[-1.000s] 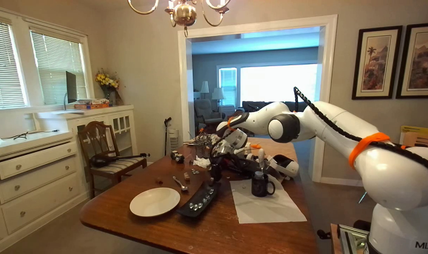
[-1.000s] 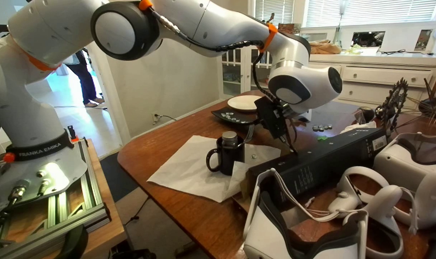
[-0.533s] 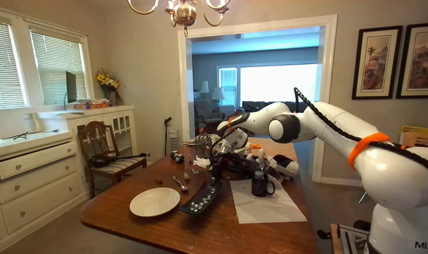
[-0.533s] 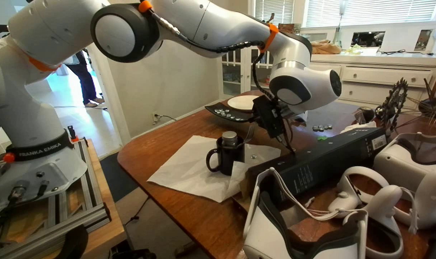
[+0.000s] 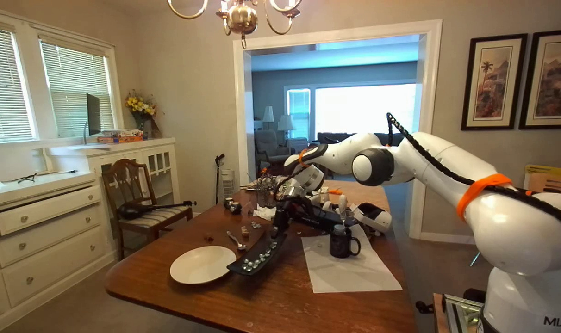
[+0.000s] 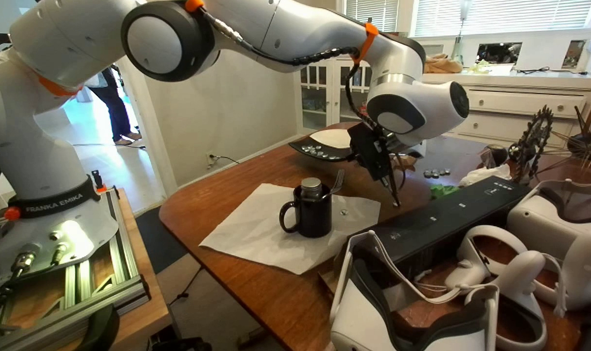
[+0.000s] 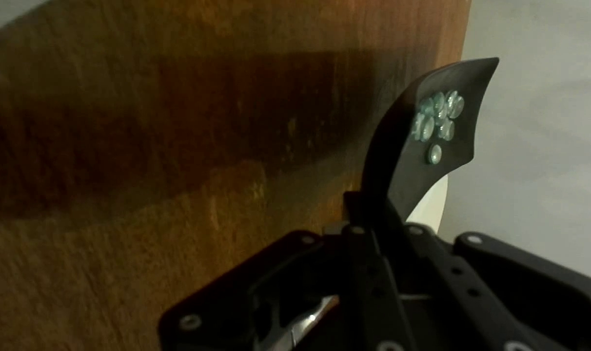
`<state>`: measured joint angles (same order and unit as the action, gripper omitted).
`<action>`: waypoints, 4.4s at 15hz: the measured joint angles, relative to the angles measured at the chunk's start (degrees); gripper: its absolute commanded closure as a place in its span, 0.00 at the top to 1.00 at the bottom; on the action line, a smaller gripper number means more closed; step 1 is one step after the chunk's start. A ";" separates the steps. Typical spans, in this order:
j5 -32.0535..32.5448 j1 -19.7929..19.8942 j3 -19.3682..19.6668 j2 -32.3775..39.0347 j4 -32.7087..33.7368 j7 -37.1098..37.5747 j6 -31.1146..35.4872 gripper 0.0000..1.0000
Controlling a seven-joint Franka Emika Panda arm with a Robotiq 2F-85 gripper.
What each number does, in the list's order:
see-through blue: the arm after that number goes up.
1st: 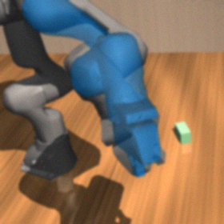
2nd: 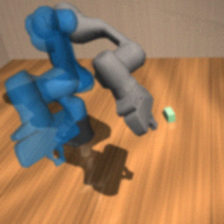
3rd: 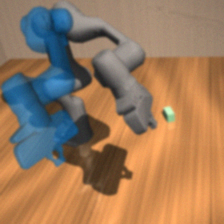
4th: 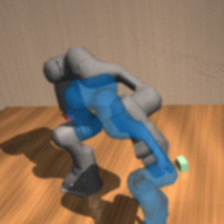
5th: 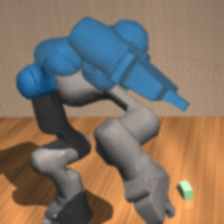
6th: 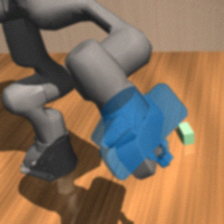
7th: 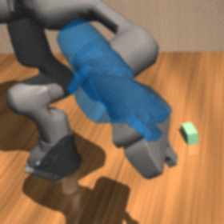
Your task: Pick up the black plate and pour it's contents in the bowl
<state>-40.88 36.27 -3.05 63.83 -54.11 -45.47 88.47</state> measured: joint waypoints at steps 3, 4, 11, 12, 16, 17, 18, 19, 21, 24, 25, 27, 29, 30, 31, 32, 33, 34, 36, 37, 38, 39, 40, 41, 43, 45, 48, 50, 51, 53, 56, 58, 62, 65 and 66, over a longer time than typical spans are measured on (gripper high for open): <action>-0.48 -0.49 -1.26 -0.86 0.22 -0.14 1.03 0.02; -0.51 -0.72 -1.74 -1.24 0.25 -0.14 1.06 0.02; -0.45 -2.13 -4.61 -1.83 2.37 2.02 -0.16 0.08; -0.44 -2.08 -4.53 -1.74 2.37 1.99 -0.14 0.08; -0.44 -1.93 -4.26 -1.63 2.37 1.92 -0.13 0.02; -0.46 -1.95 -4.27 -1.63 2.37 1.93 0.14 0.02; -0.54 -1.99 -4.34 -1.63 2.41 1.94 0.52 0.02; -0.58 -2.08 -4.45 -1.63 2.51 2.04 0.99 0.02; -0.86 -2.41 -4.92 -1.62 2.81 2.59 2.08 0.02; -1.64 -3.23 -6.01 -1.55 3.57 4.73 2.44 0.02; -1.89 -3.65 -6.41 -1.43 4.11 5.86 2.44 0.02; -2.20 -4.70 -7.11 -0.96 5.51 8.43 2.44 0.02; -2.36 -5.82 -7.61 -0.14 7.36 11.71 2.44 0.02; -2.54 -6.38 -7.68 0.55 8.63 13.56 2.43 0.02; -2.73 -6.87 -7.68 1.40 10.09 15.36 2.43 0.02; -2.89 -7.24 -7.69 2.29 11.55 16.99 2.43 0.02; -3.04 -7.53 -7.74 3.25 13.10 18.56 2.43 0.02; -3.13 -7.70 -7.86 4.14 14.43 19.91 2.45 0.02; -3.23 -7.85 -8.15 5.68 16.64 22.02 2.46 0.02; -3.23 -7.86 -8.32 6.30 17.53 22.80 2.54 0.02; -3.23 -7.85 -8.46 6.86 18.33 23.41 2.62 0.02; -3.23 -7.85 -8.56 7.29 19.03 23.86 2.70 0.02; -3.28 -7.83 -8.66 7.65 19.68 23.98 2.83 0.08; -3.18 -7.82 -8.59 7.71 19.77 23.96 2.87 0.08; -3.12 -7.81 -8.52 7.72 19.61 23.91 2.87 0.08; -3.12 -7.81 -8.52 7.71 19.61 23.91 2.87 0.08; -3.12 -7.81 -8.52 7.71 19.61 23.91 2.87 0.08; -3.12 -7.81 -8.52 7.71 19.61 23.91 2.87 0.08; -3.12 -7.81 -8.52 7.71 19.61 23.91 2.87 0.02; -3.11 -7.81 -8.49 7.71 19.61 23.91 2.87 0.02; -2.67 -7.74 -8.09 7.72 19.61 23.91 2.87 0.02; -2.58 -7.68 -7.74 7.73 19.61 23.90 2.86 0.02; -2.59 -7.57 -7.68 7.74 19.67 23.90 3.69 0.02; -2.61 -7.68 -7.70 7.75 19.67 23.90 6.66 0.02; -2.61 -7.72 -7.70 7.75 19.67 23.90 7.79 0.02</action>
<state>-43.49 28.55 -10.74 71.58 -34.44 -21.57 96.26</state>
